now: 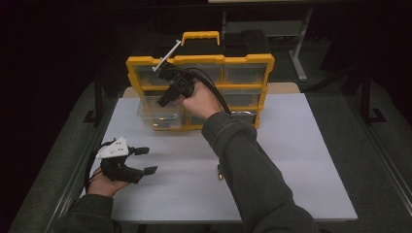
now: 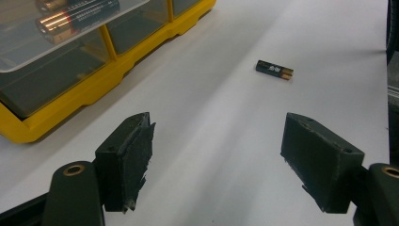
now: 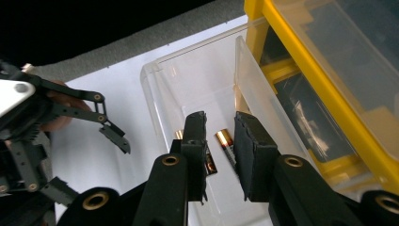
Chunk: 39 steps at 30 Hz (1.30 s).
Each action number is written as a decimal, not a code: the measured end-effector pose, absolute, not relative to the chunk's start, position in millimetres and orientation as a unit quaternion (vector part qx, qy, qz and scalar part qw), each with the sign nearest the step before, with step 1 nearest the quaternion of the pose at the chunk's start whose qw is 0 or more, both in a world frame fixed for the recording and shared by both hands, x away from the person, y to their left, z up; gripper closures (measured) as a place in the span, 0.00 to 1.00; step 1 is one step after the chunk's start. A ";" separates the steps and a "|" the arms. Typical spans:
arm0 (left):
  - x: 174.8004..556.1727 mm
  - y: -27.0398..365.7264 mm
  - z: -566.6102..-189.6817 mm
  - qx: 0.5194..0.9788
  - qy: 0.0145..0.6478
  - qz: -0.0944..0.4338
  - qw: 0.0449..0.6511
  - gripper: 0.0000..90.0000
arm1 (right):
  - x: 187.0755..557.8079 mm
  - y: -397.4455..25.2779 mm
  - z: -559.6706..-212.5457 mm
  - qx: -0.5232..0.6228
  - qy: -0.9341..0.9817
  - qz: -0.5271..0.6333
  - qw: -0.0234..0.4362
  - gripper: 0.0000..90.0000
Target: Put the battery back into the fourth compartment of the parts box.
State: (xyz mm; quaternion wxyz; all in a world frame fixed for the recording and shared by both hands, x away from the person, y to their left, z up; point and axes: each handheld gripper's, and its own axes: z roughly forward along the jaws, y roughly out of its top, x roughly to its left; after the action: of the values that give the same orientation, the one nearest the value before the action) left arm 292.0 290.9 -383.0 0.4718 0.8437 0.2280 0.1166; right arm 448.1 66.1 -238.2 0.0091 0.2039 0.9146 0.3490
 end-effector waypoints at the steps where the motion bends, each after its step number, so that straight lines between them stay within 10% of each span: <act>1: 292.1 291.0 -383.0 0.844 0.228 0.116 0.472 0.28 | 447.4 63.7 -237.2 0.205 0.914 0.351 0.009 0.81; 39: 293.4 289.4 -384.4 0.849 0.223 0.118 0.464 0.28 | 410.8 -43.0 -249.1 0.239 0.896 0.373 0.020 0.79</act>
State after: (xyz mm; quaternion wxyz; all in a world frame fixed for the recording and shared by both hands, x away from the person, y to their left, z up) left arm 293.4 289.4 -384.4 0.4639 0.8491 0.2232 0.1183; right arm 410.8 -43.0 -249.1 0.0199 0.2386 0.8964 0.3730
